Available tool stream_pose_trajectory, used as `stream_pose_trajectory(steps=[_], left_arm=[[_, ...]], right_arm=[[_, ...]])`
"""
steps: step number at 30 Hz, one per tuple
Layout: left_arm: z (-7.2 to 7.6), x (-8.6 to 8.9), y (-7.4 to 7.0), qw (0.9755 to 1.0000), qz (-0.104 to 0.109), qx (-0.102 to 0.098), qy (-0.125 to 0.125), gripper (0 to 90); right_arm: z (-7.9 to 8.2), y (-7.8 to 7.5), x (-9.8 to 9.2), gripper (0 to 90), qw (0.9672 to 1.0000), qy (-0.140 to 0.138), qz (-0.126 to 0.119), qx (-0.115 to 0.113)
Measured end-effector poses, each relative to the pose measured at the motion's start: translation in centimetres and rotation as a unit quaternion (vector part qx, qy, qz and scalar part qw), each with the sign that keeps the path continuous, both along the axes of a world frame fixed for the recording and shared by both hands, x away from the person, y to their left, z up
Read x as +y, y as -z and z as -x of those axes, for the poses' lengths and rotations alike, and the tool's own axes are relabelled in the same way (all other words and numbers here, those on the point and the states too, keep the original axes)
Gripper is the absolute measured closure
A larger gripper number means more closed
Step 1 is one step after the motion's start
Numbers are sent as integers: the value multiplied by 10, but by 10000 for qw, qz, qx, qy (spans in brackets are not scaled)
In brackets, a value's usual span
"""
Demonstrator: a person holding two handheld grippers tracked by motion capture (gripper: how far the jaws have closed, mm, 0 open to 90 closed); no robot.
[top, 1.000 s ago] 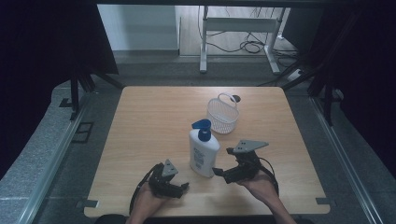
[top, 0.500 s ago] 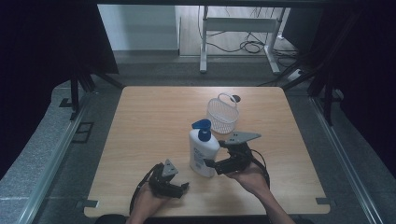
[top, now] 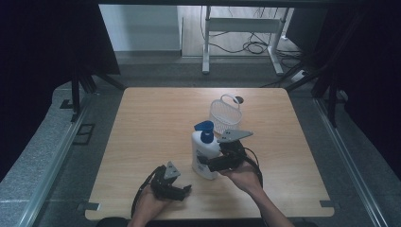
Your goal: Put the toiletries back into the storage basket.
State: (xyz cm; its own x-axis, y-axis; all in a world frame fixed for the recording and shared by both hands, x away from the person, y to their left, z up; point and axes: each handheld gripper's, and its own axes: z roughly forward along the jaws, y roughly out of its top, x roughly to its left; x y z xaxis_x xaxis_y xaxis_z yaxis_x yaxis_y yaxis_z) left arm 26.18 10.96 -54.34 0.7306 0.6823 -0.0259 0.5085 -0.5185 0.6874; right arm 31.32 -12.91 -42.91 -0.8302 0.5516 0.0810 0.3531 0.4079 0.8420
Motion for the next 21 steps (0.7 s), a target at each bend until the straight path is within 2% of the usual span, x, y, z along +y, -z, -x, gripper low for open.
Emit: stream_pose_trajectory(steps=[2,4,8,13,21], left_arm=[[0,0,0,10000,1,0,-1,120],[0,0,0,10000,2,0,-1,120],[0,0,0,10000,-5,-7,4,120],[0,1,0,10000,-39,-3,28,120],[0,0,0,10000,-28,3,19,120]], right_arm=[[0,0,1,197,10000,-7,25,-22],[-1,2,4,266,9999,-44,95,-38],[1,3,5,367,9989,5,384,-266],[1,2,4,371,9989,-19,379,-259],[0,-2,7,374,9981,-164,514,-298]])
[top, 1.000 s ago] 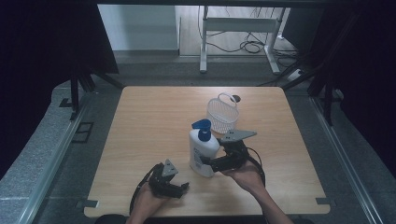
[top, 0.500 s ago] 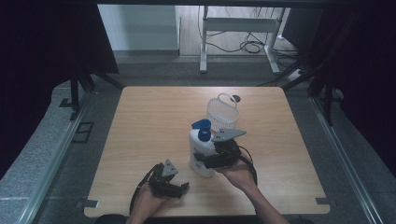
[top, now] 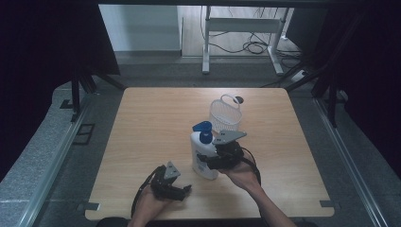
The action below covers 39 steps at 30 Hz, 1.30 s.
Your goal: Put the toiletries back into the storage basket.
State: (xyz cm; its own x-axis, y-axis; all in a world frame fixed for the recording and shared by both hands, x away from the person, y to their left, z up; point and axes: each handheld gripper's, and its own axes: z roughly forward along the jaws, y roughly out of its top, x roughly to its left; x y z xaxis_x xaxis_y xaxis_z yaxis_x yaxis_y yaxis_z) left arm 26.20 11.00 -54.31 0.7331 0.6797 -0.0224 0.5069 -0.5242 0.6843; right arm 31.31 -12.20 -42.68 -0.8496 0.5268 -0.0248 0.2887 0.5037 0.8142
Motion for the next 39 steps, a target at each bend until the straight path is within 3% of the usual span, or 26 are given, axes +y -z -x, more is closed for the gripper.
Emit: stream_pose_trajectory(steps=[14,24,39], left_arm=[[0,0,0,10000,-10,1,10,120],[0,0,0,10000,-17,-7,16,120],[0,0,0,10000,22,-8,-9,120]], right_arm=[[-13,-21,-7,375,9998,-157,-75,95],[-25,-45,-14,376,9997,-239,-51,-8],[-48,-62,-23,376,9995,-253,-195,69]])
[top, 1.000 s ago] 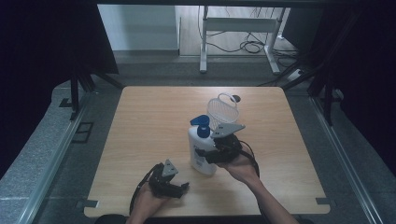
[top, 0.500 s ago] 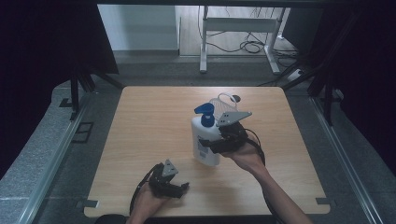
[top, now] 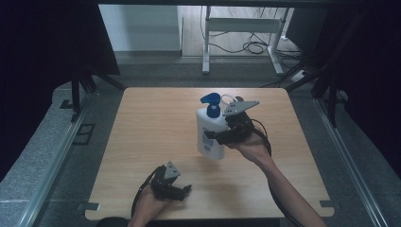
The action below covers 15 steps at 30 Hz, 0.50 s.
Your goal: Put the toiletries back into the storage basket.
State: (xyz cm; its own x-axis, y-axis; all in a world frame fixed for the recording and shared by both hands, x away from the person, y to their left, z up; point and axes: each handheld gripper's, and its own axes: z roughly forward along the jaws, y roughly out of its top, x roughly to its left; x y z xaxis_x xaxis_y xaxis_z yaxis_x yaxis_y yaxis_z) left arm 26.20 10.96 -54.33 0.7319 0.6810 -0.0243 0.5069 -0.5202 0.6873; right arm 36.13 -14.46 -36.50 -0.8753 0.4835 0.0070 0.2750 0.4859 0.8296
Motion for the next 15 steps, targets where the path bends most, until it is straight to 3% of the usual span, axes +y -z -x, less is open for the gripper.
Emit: stream_pose_trajectory(steps=[3,15], left_arm=[[0,0,0,10000,0,0,1,120],[0,0,0,10000,-4,16,-5,120]], right_arm=[[-4,-5,-3,377,9999,15,-107,28],[-21,-25,-13,377,9997,186,-154,-91]])
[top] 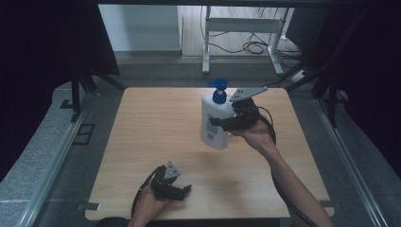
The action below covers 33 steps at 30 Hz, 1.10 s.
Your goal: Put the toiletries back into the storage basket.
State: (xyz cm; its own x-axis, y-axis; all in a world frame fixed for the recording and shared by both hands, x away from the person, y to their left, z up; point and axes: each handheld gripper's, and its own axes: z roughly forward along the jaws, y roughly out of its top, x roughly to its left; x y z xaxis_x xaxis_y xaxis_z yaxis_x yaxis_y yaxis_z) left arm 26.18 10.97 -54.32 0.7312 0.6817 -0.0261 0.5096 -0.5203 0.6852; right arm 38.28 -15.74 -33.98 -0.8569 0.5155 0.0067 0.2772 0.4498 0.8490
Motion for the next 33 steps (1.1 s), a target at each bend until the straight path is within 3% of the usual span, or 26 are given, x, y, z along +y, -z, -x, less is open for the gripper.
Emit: stream_pose_trajectory(steps=[33], left_arm=[[0,0,0,10000,12,-11,-4,120]], right_arm=[[-62,-17,-24,378,9985,433,-54,-321]])
